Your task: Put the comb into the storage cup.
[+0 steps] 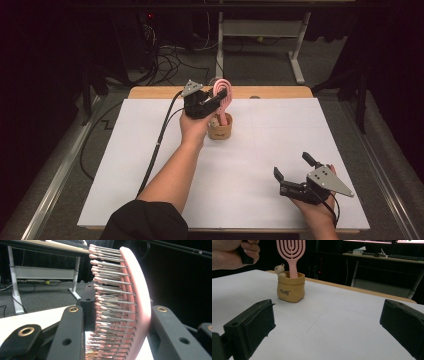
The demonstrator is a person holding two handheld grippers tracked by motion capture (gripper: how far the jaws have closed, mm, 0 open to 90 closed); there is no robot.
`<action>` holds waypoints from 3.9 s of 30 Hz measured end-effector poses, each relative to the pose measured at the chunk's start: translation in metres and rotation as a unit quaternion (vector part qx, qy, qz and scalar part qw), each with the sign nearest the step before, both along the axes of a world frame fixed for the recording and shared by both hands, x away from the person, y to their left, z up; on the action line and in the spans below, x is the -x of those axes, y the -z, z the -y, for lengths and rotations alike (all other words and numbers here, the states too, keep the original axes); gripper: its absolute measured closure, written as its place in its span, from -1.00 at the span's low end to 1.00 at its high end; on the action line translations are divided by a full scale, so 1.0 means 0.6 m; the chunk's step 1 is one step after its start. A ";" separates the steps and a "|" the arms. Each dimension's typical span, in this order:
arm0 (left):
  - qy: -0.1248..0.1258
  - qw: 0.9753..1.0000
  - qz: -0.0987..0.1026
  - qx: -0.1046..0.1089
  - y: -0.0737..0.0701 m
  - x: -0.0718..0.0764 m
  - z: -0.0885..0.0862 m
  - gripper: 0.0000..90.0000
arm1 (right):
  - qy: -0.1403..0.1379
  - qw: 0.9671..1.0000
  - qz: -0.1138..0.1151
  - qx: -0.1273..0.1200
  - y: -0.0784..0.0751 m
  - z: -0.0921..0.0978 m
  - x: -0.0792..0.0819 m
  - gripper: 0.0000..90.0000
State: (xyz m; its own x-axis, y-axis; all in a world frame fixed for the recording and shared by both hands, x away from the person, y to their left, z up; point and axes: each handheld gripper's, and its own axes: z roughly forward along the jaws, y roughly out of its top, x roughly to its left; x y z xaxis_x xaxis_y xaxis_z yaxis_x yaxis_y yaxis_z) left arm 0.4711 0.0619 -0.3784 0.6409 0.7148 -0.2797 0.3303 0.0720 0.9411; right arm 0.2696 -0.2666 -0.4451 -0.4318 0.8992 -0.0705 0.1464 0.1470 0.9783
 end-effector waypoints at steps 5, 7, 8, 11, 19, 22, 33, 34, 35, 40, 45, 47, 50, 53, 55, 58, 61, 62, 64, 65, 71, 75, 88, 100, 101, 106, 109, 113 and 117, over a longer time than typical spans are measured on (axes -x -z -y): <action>-0.004 1.000 0.001 -0.007 0.000 -0.001 -0.003 0.39 | 0.000 1.000 0.000 -0.001 0.000 0.000 0.000 -0.99; -0.006 1.000 0.000 -0.010 0.001 -0.001 -0.004 0.37 | 0.000 1.000 -0.001 -0.001 0.000 0.000 0.000 -0.99; -0.006 1.000 0.000 -0.012 0.001 -0.002 -0.005 0.37 | 0.000 1.000 -0.001 -0.001 0.000 -0.001 0.000 -0.99; -0.009 1.000 -0.002 -0.021 0.003 -0.004 -0.009 0.31 | 0.000 1.000 -0.002 -0.001 0.001 0.000 -0.001 -0.99; -0.018 0.999 -0.015 -0.026 0.004 -0.008 -0.028 0.32 | 0.001 1.000 -0.004 -0.001 0.002 -0.001 -0.001 -0.99; -0.022 0.999 -0.018 -0.028 0.005 -0.010 -0.035 0.31 | 0.001 1.000 -0.004 -0.001 0.002 -0.001 -0.001 -0.99; -0.022 0.999 -0.030 -0.038 0.007 -0.013 -0.050 0.15 | 0.002 1.000 -0.006 0.001 0.002 -0.002 -0.001 -0.99; -0.022 0.999 -0.032 -0.038 0.008 -0.013 -0.051 0.13 | 0.002 1.000 -0.005 0.001 0.002 -0.002 -0.001 -0.99; -0.022 0.998 -0.034 -0.039 0.009 -0.013 -0.052 0.08 | 0.002 1.000 -0.005 0.001 0.002 -0.002 -0.001 -0.99; -0.026 0.998 -0.035 -0.043 0.014 -0.014 -0.060 -0.03 | 0.002 1.000 -0.006 0.001 0.003 -0.002 -0.001 -0.99; -0.026 0.998 -0.033 -0.046 0.020 -0.013 -0.067 -0.13 | 0.004 1.000 -0.005 0.001 0.002 -0.001 -0.001 -0.99; -0.026 0.998 -0.032 -0.049 0.022 -0.012 -0.070 -0.16 | 0.003 1.000 -0.006 0.002 0.003 -0.002 -0.001 -0.99; -0.027 0.998 -0.035 -0.051 0.025 -0.013 -0.075 -0.24 | 0.002 1.000 -0.006 0.004 0.003 -0.004 -0.001 -0.99; -0.028 0.998 -0.037 -0.053 0.027 -0.013 -0.080 -0.26 | 0.002 1.000 -0.006 0.005 0.003 -0.005 -0.001 -0.99; -0.029 0.997 -0.038 -0.054 0.029 -0.013 -0.081 -0.29 | 0.003 1.000 -0.006 0.005 0.003 -0.005 -0.001 -0.99; -0.031 0.997 -0.041 -0.054 0.030 -0.013 -0.083 -0.34 | 0.003 1.000 -0.006 0.006 0.003 -0.005 -0.001 -0.99; -0.031 0.997 -0.040 -0.055 0.031 -0.013 -0.083 -0.38 | 0.003 1.000 -0.005 0.006 0.003 -0.004 0.000 -0.99; -0.031 0.997 -0.040 -0.055 0.031 -0.012 -0.083 -0.38 | 0.003 1.000 -0.005 0.006 0.003 -0.004 0.000 -0.99; -0.031 0.997 -0.042 -0.051 0.033 -0.013 -0.083 -0.40 | 0.003 1.000 -0.006 0.006 0.003 -0.004 -0.001 -0.99; -0.033 0.997 -0.044 -0.050 0.033 -0.013 -0.083 -0.41 | 0.003 1.000 -0.006 0.006 0.003 -0.005 -0.001 -0.99; -0.033 0.997 -0.045 -0.047 0.033 -0.013 -0.084 -0.48 | 0.003 1.000 -0.006 0.008 0.003 -0.005 0.000 -0.99; -0.037 0.997 -0.039 -0.060 0.033 -0.012 -0.084 -0.59 | 0.003 1.000 -0.006 0.008 0.003 -0.006 -0.001 -0.99; -0.036 0.995 -0.030 -0.085 0.034 -0.009 -0.080 -0.74 | 0.002 1.000 -0.007 0.011 0.004 -0.007 -0.001 -0.99; -0.044 0.993 -0.011 -0.105 0.034 -0.006 -0.076 -1.00 | 0.001 1.000 -0.008 0.009 0.004 -0.007 -0.001 -0.99; -0.044 0.993 -0.010 -0.105 0.033 -0.005 -0.076 -1.00 | 0.002 1.000 -0.008 0.009 0.004 -0.007 -0.001 -0.99; -0.043 0.994 -0.009 -0.102 0.031 0.000 -0.080 -1.00 | 0.001 1.000 -0.008 0.009 0.004 -0.008 -0.001 -0.99; -0.040 0.994 -0.011 -0.101 0.029 0.003 -0.083 -1.00 | 0.000 1.000 -0.007 0.009 0.004 -0.009 -0.001 -0.99; -0.039 0.994 -0.009 -0.102 0.029 0.006 -0.087 -1.00 | 0.000 1.000 -0.007 0.009 0.003 -0.009 0.000 -0.99; -0.038 0.994 -0.008 -0.100 0.031 0.009 -0.089 -1.00 | 0.000 1.000 -0.007 0.009 0.003 -0.009 0.000 -0.99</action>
State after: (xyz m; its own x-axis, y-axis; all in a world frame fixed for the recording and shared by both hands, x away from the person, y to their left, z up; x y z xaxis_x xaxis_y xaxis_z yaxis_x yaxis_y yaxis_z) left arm 0.4654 0.1156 -0.3968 0.5788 0.8040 -0.1362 0.3465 -0.0912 0.9336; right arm 0.2695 -0.2611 -0.4472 -0.4325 0.8980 -0.0803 0.1608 0.1645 0.9732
